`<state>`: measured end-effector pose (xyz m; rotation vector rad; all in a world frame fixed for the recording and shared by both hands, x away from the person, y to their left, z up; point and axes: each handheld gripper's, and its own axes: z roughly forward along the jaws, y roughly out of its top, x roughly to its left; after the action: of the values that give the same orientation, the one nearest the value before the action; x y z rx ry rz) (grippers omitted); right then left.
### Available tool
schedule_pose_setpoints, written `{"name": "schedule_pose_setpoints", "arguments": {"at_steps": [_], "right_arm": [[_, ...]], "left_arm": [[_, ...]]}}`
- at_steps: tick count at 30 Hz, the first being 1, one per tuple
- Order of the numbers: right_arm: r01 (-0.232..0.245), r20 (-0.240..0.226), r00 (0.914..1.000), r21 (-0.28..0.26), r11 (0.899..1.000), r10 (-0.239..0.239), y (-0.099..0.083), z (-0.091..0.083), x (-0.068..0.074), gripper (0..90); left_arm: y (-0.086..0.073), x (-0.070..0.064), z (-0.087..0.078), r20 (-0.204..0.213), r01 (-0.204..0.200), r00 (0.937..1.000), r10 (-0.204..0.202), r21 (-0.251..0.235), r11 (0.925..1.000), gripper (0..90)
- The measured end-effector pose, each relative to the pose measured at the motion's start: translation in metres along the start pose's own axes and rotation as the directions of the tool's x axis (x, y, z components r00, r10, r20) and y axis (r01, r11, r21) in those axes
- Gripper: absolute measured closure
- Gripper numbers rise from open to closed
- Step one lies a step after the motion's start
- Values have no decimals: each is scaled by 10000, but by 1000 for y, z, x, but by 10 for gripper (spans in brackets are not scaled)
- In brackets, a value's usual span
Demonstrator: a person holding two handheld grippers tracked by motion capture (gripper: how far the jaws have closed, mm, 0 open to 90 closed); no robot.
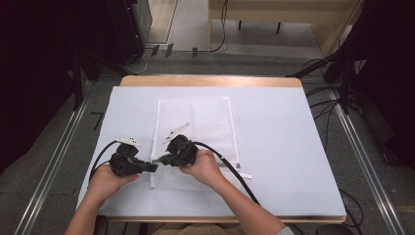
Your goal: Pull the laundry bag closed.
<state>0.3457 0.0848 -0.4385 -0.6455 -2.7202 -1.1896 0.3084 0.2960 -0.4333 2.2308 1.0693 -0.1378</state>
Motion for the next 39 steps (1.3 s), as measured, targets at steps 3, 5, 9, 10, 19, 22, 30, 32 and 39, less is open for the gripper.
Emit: {"name": "schedule_pose_setpoints", "arguments": {"at_steps": [3,5,9,10,19,22,30,32,39], "right_arm": [[48,-16,10000,11,10000,-48,-2,-1,0,879],[70,-30,10000,6,10000,-70,-2,-1,-1,879],[115,11,9999,36,9999,-115,-3,-2,-1,879],[72,-40,10000,25,10000,-72,-4,-2,-1,879],[25,-28,10000,38,10000,-25,-6,-2,-4,880],[-46,-4,10000,47,10000,46,-8,-4,-5,879],[-307,232,9993,84,9995,305,-17,-14,-16,879],[-315,260,9992,87,9995,313,-18,-16,-17,879],[-283,347,9990,108,9995,279,-20,-22,-19,879]], "left_arm": [[0,0,0,1,-29,10000,29,27,10000,887],[0,-1,1,-29,-66,10000,66,17,10000,887],[0,-2,0,-50,-121,9999,121,33,9999,887],[-1,-2,0,-50,-113,9999,113,52,9999,887],[-2,0,0,76,-48,10000,48,10,10000,887],[-2,-1,0,123,-40,9999,40,17,10000,887],[-3,0,-3,85,-41,10000,41,-82,10000,887],[-3,0,-3,102,-60,9999,61,-100,9999,887],[-3,-2,-3,132,-113,9998,113,-23,9999,887]]}}
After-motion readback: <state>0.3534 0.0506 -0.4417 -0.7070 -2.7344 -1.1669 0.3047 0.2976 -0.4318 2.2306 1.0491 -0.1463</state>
